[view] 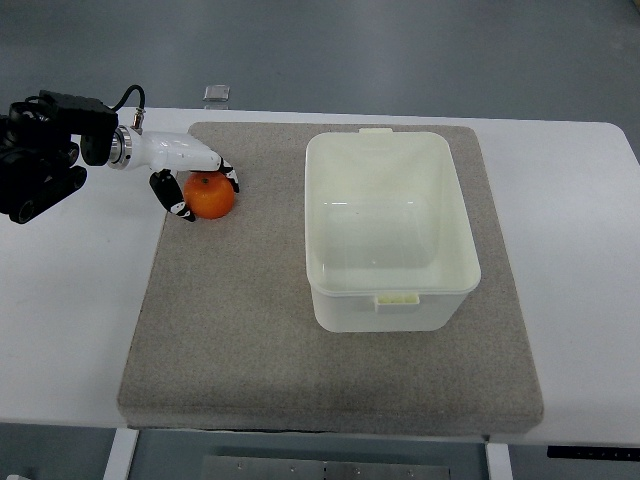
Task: Put orange in box with left hand
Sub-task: 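Close the left hand fingers around the orange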
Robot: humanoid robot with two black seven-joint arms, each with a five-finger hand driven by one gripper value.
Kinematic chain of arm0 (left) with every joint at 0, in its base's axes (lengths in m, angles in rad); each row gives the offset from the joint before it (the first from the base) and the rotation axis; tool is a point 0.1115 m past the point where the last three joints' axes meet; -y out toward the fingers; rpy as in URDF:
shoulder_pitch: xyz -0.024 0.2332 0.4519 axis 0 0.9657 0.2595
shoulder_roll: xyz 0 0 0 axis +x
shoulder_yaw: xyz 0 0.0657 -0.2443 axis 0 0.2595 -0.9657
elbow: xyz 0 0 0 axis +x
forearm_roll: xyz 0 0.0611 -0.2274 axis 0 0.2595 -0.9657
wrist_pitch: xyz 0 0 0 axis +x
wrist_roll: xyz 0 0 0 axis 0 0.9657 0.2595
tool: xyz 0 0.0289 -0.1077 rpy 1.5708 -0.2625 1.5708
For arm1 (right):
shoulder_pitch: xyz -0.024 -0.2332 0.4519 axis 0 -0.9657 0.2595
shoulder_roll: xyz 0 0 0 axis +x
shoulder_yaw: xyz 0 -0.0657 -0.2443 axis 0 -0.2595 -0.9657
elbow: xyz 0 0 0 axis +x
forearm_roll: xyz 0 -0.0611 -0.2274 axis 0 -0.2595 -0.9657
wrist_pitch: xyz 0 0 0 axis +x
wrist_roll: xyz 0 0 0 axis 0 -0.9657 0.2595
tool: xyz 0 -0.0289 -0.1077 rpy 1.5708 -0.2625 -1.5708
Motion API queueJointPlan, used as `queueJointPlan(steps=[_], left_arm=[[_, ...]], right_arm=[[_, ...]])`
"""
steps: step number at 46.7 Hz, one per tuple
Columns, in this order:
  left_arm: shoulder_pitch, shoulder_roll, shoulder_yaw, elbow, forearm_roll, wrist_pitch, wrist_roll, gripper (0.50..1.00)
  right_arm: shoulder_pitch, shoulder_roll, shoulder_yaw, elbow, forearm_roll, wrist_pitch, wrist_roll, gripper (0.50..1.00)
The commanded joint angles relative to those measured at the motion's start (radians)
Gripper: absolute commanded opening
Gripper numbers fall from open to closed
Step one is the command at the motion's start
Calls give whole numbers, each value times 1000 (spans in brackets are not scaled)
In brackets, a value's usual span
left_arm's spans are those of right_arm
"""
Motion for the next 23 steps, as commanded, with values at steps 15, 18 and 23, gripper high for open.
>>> queueJointPlan(steps=[15,18,23], left_arm=[[-23,1,-7,-1,-6,1,0,500],[-24,1,-13,1,-6,1,0,500],[-38,3,-15,1,-13,3,0,500]], right_arm=[[1,0,0,0,1,0,0,926],[1,0,1,0,1,0,0,926],[1,0,0,0,-1,0,0,926]])
